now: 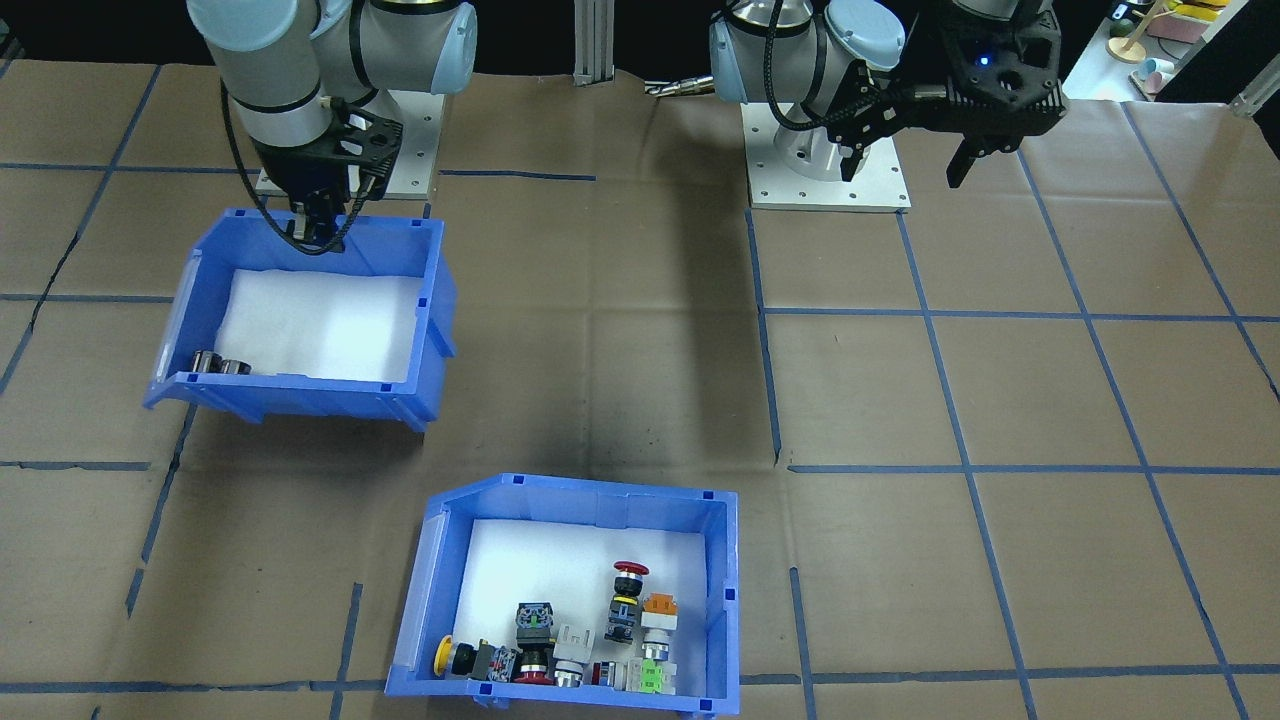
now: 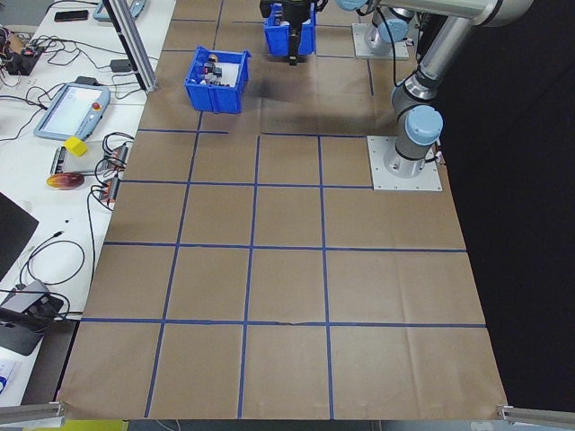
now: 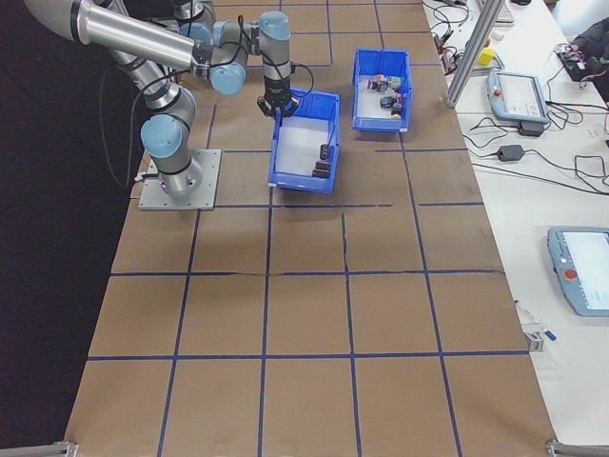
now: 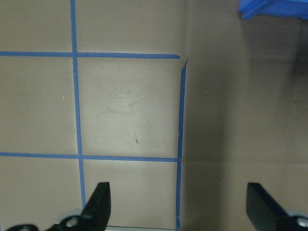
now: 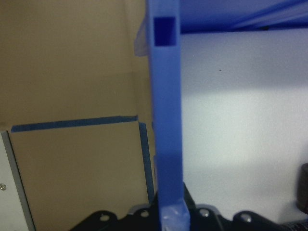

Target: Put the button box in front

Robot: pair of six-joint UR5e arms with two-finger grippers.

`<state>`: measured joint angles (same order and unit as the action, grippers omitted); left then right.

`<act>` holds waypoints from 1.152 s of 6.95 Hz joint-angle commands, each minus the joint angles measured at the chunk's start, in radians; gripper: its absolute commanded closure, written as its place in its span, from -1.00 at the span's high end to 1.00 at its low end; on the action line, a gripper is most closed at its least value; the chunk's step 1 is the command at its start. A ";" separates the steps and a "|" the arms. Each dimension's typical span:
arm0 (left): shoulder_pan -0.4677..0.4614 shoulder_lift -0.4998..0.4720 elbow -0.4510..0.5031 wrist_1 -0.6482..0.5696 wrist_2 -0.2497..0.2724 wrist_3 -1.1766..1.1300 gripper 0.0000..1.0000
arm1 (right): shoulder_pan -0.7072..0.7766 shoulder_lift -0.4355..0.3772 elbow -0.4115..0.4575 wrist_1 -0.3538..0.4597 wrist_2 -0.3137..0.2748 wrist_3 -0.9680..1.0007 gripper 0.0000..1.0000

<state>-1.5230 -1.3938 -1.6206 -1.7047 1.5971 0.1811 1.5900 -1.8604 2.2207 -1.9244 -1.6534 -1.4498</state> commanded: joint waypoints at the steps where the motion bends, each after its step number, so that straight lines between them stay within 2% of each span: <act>1: 0.006 0.010 -0.062 0.060 -0.002 0.076 0.98 | 0.141 0.001 0.002 -0.019 0.000 0.126 -0.80; 4: -0.003 -0.018 -0.094 0.120 -0.002 0.081 0.98 | 0.350 0.055 0.000 -0.123 0.001 0.352 -0.80; 6: -0.003 -0.016 -0.093 0.122 -0.002 0.078 0.98 | 0.491 0.166 -0.001 -0.255 -0.012 0.480 -0.80; 8: -0.003 -0.014 -0.090 0.123 -0.002 0.077 0.98 | 0.562 0.243 -0.012 -0.307 -0.037 0.549 -0.79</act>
<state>-1.5263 -1.4091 -1.7127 -1.5832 1.5953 0.2595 2.1088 -1.6641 2.2130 -2.1988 -1.6761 -0.9564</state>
